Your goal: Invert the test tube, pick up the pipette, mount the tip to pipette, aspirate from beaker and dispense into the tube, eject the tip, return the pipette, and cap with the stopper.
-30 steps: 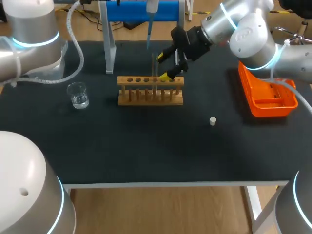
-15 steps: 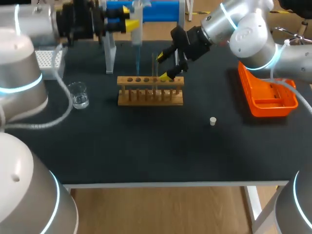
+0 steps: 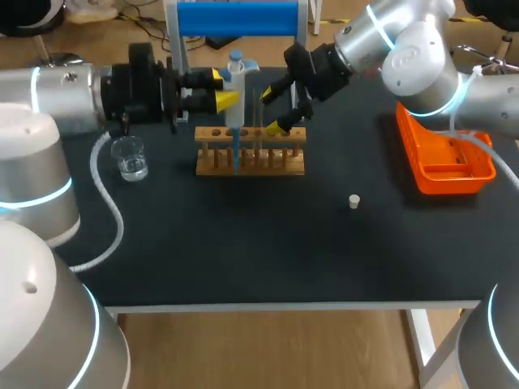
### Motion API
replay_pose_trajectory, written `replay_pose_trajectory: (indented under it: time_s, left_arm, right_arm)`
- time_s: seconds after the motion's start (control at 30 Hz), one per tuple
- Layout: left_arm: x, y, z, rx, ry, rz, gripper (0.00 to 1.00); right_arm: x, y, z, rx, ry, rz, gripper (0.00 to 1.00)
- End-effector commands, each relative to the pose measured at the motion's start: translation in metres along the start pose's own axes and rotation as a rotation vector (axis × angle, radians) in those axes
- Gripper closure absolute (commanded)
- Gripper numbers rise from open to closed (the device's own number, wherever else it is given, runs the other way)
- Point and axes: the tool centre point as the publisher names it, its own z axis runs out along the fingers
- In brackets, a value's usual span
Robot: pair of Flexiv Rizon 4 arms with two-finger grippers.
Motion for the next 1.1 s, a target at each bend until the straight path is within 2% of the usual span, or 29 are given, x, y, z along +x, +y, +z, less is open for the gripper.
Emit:
replay_pose_trajectory:
  time_s: [0.03, 0.43, 0.57, 1.1]
  left_arm:
    - [0.002, 0.007, 0.003, -0.007, 0.017, -0.006, 1.00]
    - [-0.002, 0.021, 0.013, -0.037, 0.076, -0.038, 1.00]
    - [-0.004, 0.023, 0.014, -0.060, 0.059, -0.051, 1.00]
    - [-0.003, 0.025, 0.015, -0.060, 0.013, -0.054, 1.00]
  right_arm:
    - [-0.001, 0.000, 0.000, 0.003, 0.003, 0.001, 0.00]
    - [-0.001, 0.000, 0.000, 0.003, 0.003, 0.001, 0.00]
    - [-0.001, 0.000, 0.000, 0.003, 0.003, 0.001, 0.00]
    - [-0.001, 0.000, 0.000, 0.003, 0.003, 0.001, 0.00]
